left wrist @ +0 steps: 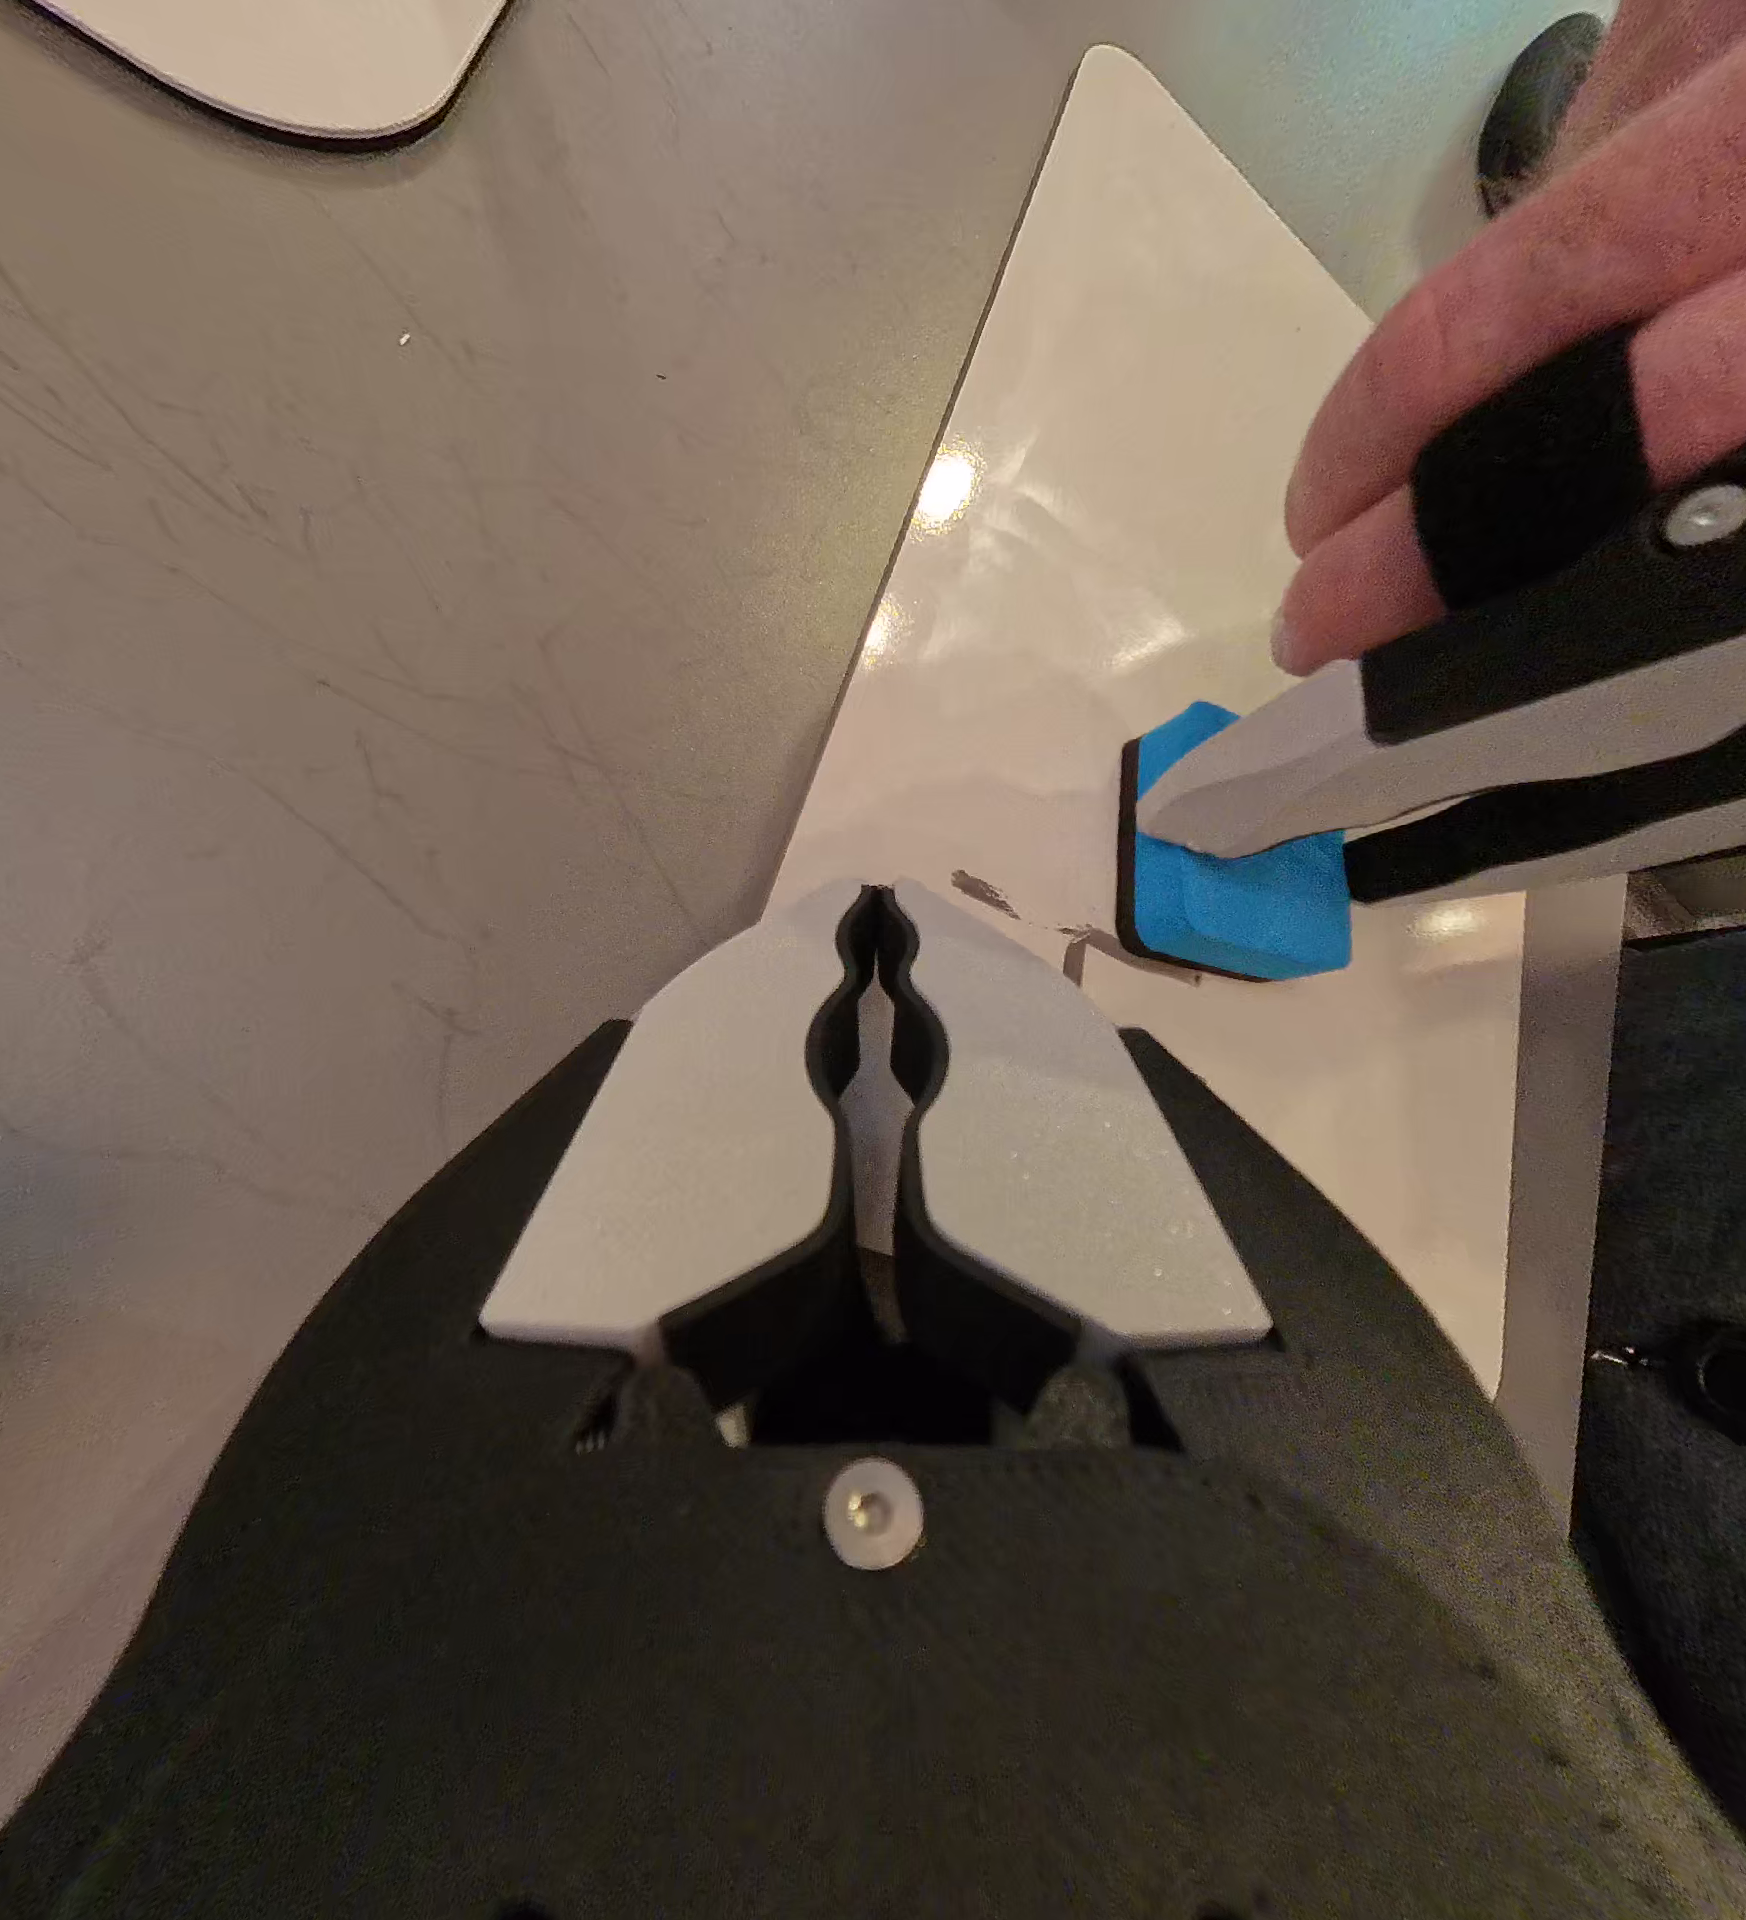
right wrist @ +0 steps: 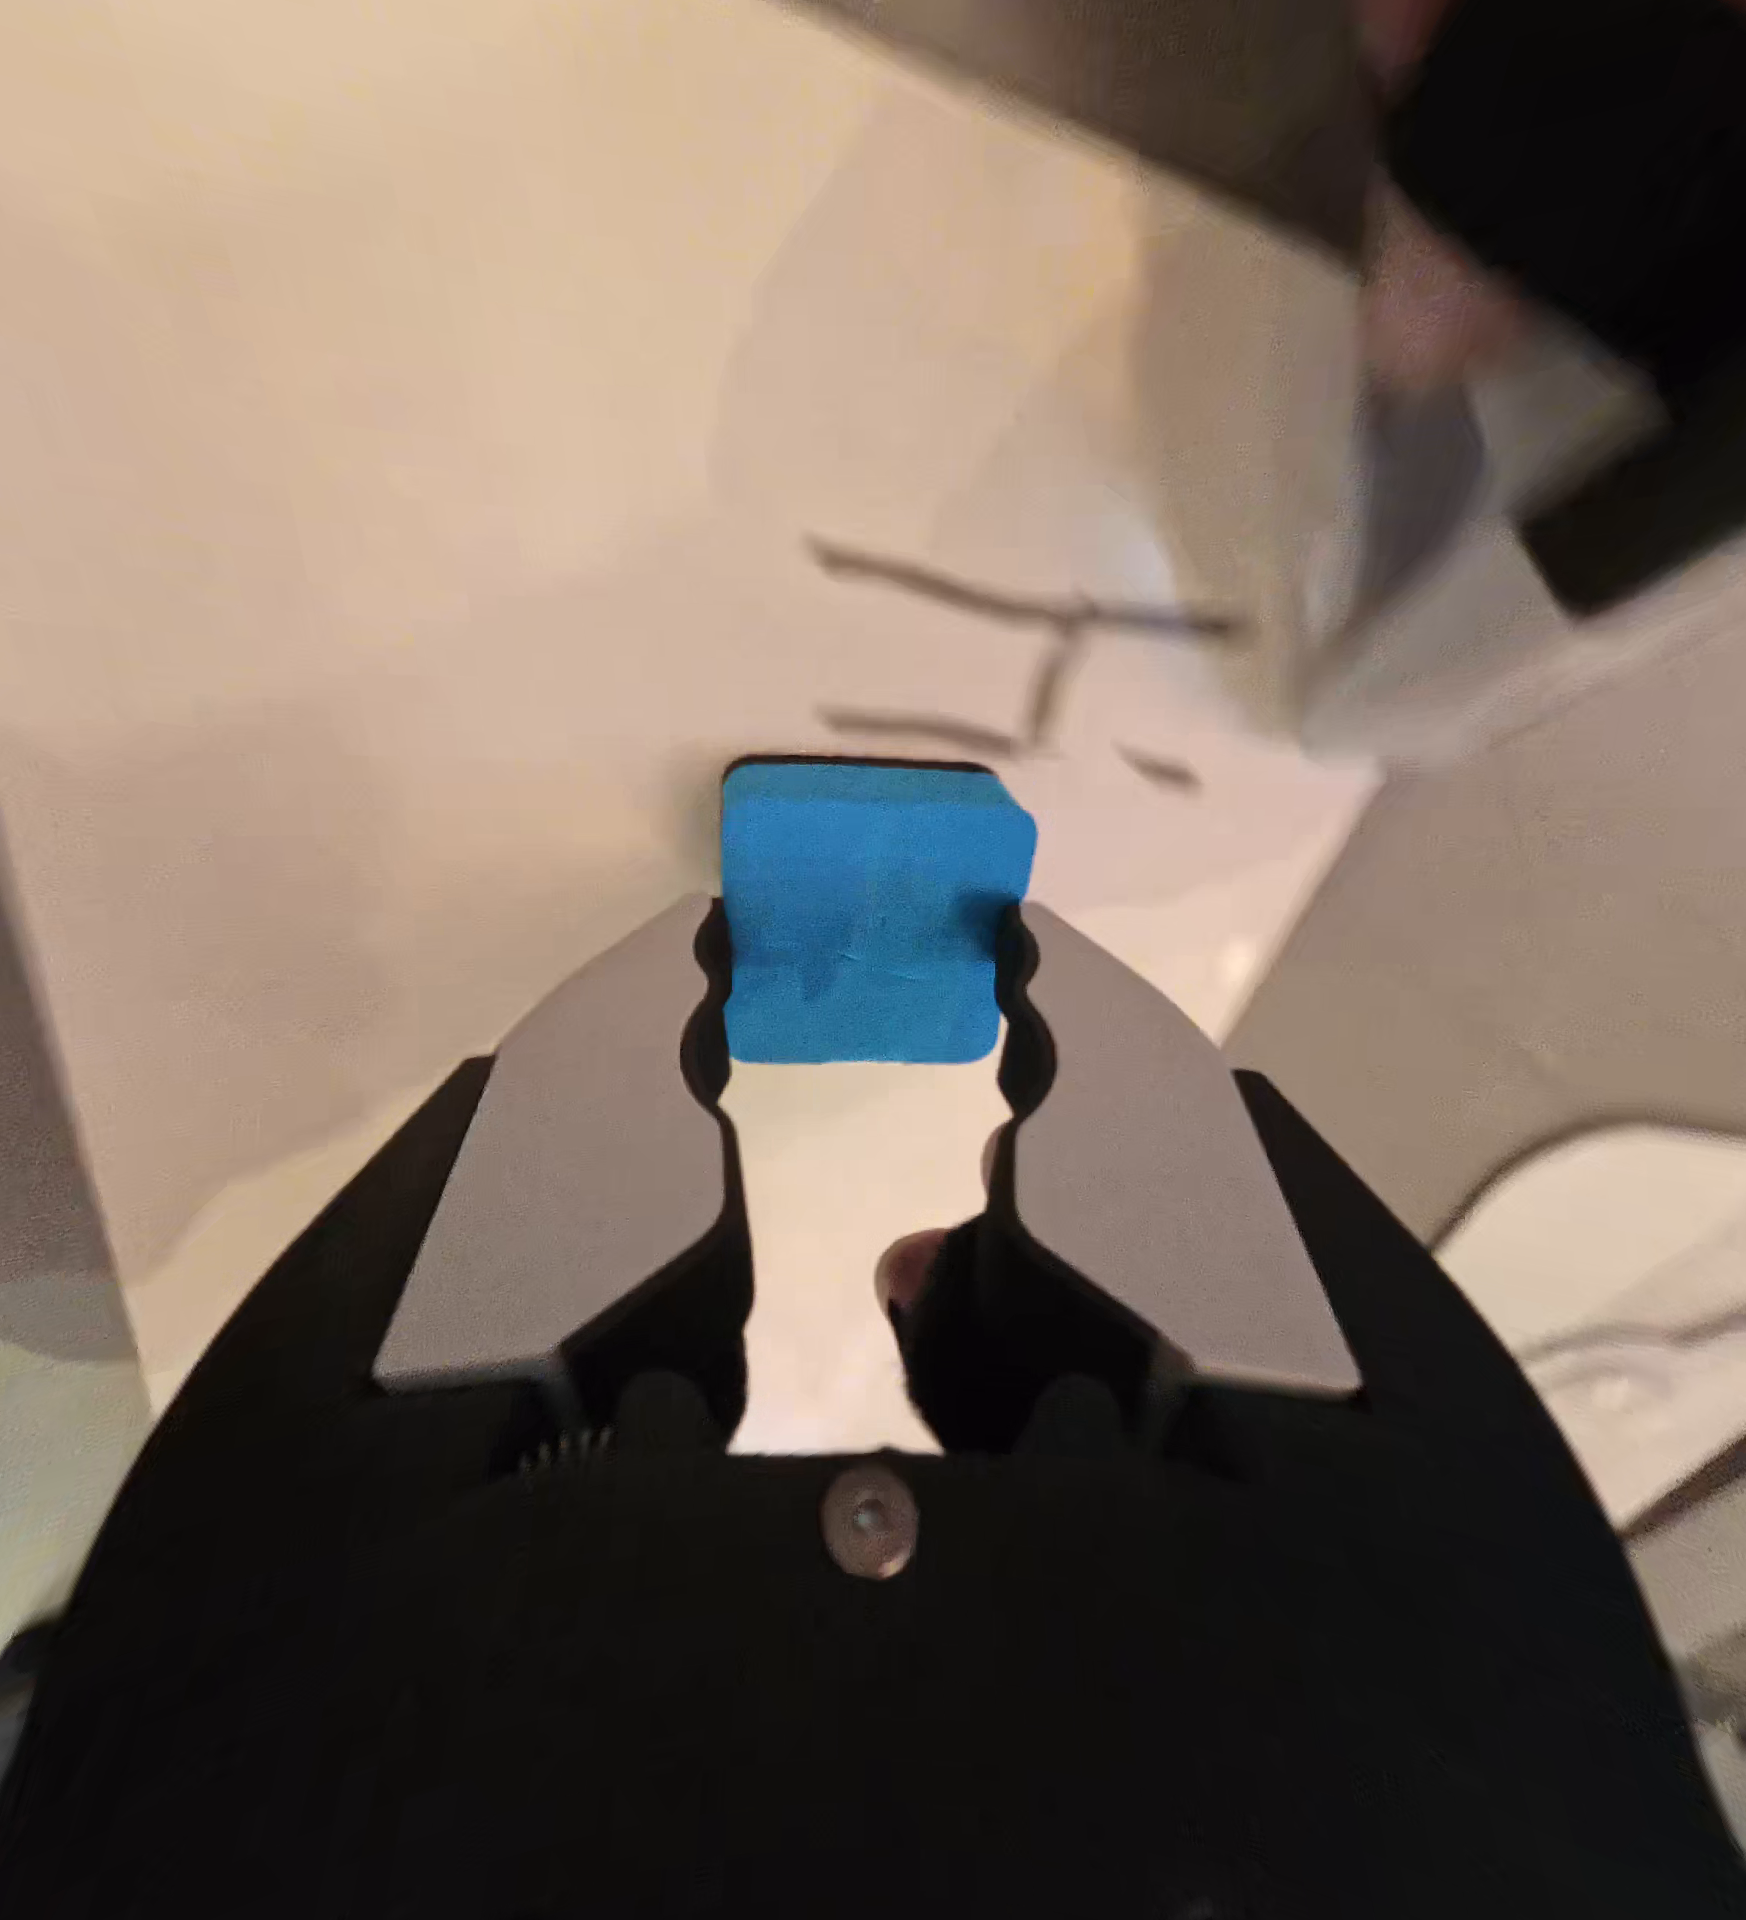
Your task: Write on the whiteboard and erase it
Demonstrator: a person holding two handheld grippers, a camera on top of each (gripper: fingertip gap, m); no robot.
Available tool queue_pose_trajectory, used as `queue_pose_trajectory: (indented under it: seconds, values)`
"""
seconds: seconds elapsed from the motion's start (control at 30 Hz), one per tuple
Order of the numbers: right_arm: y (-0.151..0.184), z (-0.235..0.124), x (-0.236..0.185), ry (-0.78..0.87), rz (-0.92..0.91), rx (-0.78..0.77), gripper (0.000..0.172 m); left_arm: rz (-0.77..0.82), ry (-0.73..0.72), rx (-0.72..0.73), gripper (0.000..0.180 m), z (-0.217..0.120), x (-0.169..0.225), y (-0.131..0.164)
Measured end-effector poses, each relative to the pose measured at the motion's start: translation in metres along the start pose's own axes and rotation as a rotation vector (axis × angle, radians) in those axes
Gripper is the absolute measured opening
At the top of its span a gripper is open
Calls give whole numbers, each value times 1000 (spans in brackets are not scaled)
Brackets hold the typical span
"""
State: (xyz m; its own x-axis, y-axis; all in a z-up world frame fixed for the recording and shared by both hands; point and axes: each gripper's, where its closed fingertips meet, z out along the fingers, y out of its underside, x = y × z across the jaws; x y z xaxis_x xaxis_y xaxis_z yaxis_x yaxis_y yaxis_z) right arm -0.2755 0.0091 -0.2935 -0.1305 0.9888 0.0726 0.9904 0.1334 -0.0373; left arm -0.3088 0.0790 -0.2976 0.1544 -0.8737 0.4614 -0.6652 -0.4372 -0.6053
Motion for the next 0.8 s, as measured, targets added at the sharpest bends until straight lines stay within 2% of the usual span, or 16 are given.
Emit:
queue_pose_trajectory:
  seconds: [0.03, 0.13, 0.17, 0.23, 0.27, 0.33, 0.37, 0.47, 0.57, 0.6, 0.63, 0.67, 0.7, 0.77, 0.8]
  values:
    - [-2, 0, -4, 22, -9, 12, 51, 1, -1, 0, 1, 0, 0, 0]
    - [41, -1, 1, 18, 144, -51, 51, 6, -7, 1, 1, 0, 0, 0]
    - [36, -1, -2, 27, 106, -63, 50, 4, -4, 0, 1, 0, 0, 0]
    - [3, 0, -5, 54, 5, -13, 51, -1, 0, -1, 1, 0, 0, 0]
    - [2, 0, 0, 55, 40, -11, 51, 1, -3, 0, 1, 0, 0, 0]
    - [22, 0, 5, 35, 128, -3, 51, 8, -12, 2, 1, 0, 0, 0]
    - [22, 0, 1, 31, 94, -6, 50, 7, -11, 1, 1, 0, 0, 0]
    - [-7, 0, -2, 39, 11, 9, 50, -4, 0, 0, 1, 0, 0, 0]
    - [23, -1, 4, 2, 101, -24, 51, 1, -7, 2, 1, 0, 0, 0]
    - [17, -1, -2, -13, 77, -20, 50, -4, -2, 1, 1, 0, 0, 0]
    - [-5, -1, -7, -12, 24, 30, 50, -13, 7, 0, 1, 0, 0, 0]
    - [-24, 1, -5, 22, -5, 58, 50, -21, 15, -1, 1, 0, 0, 0]
    - [-29, 1, 4, 55, 3, 43, 51, -25, 18, 0, 1, 0, 0, 0]
    - [-9, 2, 21, 48, 110, 5, 51, -19, 8, 4, 1, 0, -1, 0]
    - [-4, 1, 18, 33, 91, -7, 51, -18, 4, 5, 1, 0, -1, 0]
